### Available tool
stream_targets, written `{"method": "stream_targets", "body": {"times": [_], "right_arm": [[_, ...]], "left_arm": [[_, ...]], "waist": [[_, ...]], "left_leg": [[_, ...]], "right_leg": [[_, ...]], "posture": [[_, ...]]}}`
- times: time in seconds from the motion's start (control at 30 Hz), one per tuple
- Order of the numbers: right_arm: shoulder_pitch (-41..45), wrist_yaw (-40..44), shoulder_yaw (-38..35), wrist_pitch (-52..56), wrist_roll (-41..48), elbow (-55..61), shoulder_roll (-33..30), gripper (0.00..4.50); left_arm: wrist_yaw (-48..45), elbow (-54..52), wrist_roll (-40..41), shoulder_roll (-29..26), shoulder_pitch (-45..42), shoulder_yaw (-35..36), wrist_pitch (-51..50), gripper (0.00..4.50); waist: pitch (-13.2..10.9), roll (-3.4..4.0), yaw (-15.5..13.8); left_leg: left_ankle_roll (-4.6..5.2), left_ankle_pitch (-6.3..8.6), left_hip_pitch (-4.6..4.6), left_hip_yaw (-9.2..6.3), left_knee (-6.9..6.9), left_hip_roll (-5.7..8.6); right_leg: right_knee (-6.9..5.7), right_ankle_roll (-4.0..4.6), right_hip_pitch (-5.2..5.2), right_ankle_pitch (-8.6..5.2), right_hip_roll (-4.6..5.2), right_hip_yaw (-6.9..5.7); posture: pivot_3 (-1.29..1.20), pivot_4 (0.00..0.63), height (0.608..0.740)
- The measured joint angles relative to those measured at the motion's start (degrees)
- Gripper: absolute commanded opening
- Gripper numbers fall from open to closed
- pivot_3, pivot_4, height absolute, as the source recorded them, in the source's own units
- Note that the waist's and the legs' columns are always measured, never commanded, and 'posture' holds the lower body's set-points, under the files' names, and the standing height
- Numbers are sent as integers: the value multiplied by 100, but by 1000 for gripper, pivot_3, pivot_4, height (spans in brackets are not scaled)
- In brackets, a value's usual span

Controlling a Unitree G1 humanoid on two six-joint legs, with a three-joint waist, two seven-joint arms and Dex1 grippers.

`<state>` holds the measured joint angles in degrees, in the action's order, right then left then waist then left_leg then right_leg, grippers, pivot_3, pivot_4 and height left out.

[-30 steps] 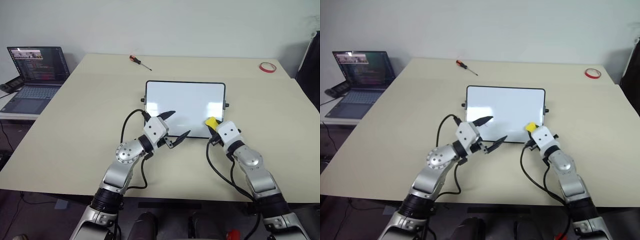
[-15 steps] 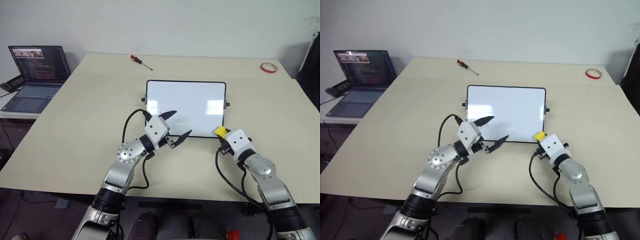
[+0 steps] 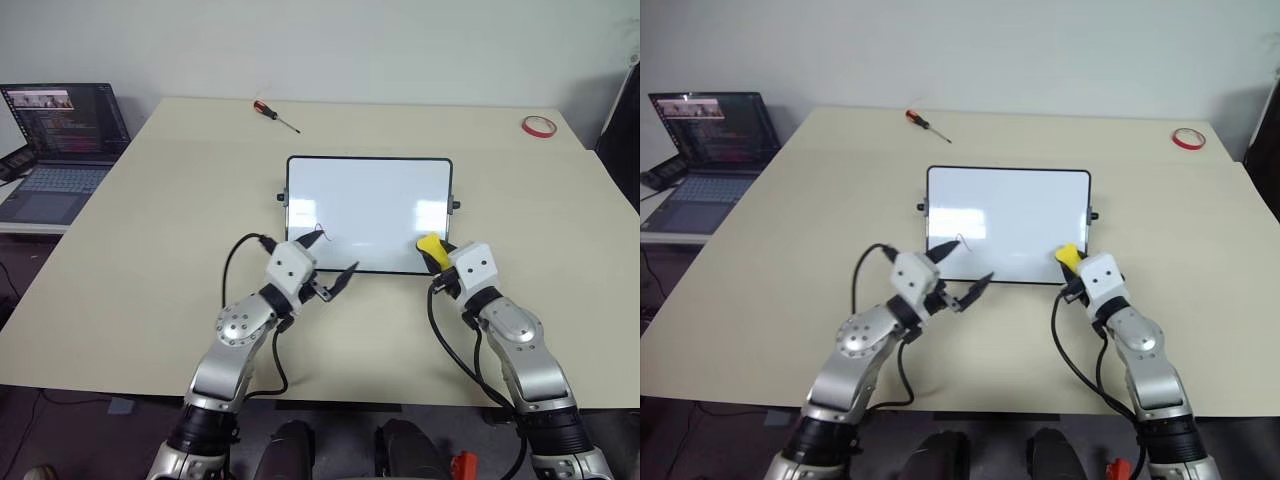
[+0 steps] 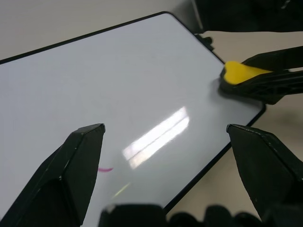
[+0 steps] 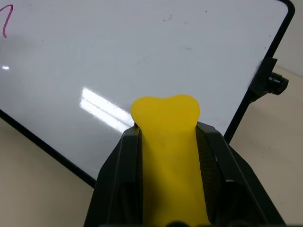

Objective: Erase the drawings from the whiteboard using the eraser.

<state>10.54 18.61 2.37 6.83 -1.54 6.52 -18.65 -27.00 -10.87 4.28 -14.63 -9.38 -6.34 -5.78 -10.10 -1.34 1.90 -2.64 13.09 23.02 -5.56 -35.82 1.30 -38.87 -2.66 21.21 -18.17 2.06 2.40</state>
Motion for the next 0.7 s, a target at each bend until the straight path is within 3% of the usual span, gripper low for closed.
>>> {"method": "stream_targets", "body": {"times": [0.27,0.7], "right_arm": [[917,-70,286,-317,-157,-565,436,1196],[2671,40,931,-1482,-334,-2946,1277,1196]], "left_arm": [[957,-423,-86,293,912,481,-163,4500],[1108,-432,0,413,998,526,-184,4500]], "waist": [[-4,-1,-22],[-4,0,-7]], "left_leg": [[0,0,-3,0,-3,4],[0,0,-5,3,-2,2]], "right_leg": [[-6,0,-4,1,0,-4],[-10,3,-1,2,-4,-5]], "posture": [[0,150,740],[0,150,740]]}}
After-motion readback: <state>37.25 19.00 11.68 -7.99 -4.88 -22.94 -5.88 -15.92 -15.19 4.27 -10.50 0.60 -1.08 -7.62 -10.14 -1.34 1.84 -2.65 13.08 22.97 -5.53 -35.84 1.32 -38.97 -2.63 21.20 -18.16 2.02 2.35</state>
